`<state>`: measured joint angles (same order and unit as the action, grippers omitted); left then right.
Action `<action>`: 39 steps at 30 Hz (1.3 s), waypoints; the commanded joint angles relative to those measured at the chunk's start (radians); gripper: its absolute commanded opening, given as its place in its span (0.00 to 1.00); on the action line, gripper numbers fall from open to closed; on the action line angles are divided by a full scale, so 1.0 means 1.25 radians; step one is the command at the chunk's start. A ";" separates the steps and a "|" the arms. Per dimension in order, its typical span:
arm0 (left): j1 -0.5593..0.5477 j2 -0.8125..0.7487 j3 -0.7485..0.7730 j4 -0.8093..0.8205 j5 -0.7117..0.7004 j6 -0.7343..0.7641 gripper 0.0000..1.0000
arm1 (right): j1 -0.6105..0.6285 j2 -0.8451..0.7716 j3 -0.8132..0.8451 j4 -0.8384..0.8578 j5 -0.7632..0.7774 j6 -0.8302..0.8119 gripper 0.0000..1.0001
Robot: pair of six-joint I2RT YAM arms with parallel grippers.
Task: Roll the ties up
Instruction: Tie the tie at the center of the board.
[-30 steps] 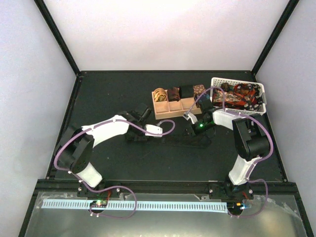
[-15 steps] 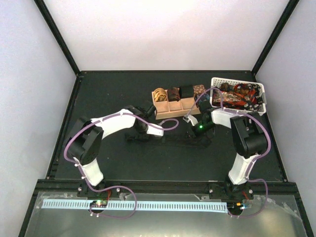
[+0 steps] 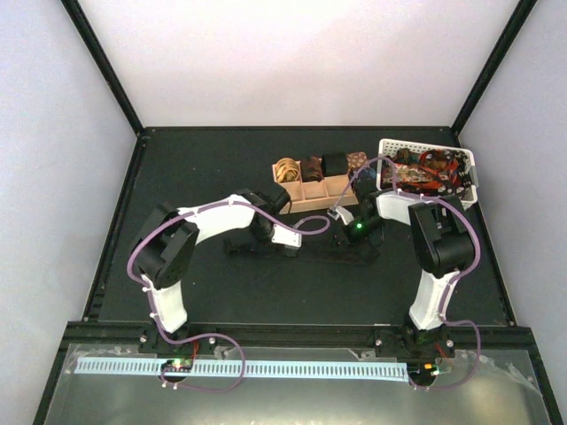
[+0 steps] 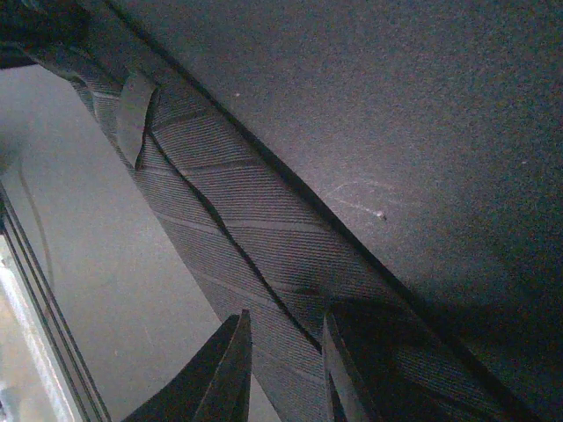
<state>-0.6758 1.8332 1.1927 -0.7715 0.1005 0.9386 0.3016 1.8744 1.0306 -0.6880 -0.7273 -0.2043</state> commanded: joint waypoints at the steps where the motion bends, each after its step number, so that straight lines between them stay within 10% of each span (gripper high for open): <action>1: -0.017 0.029 0.028 -0.008 0.043 -0.032 0.02 | -0.001 0.026 0.017 -0.015 0.009 -0.015 0.27; 39: -0.028 0.027 0.015 0.000 0.014 -0.173 0.02 | -0.001 0.020 0.015 -0.023 0.009 -0.019 0.27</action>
<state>-0.6994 1.8542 1.1896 -0.7486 0.0921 0.7475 0.3004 1.8923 1.0477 -0.7101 -0.7418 -0.2218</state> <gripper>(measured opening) 0.030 0.274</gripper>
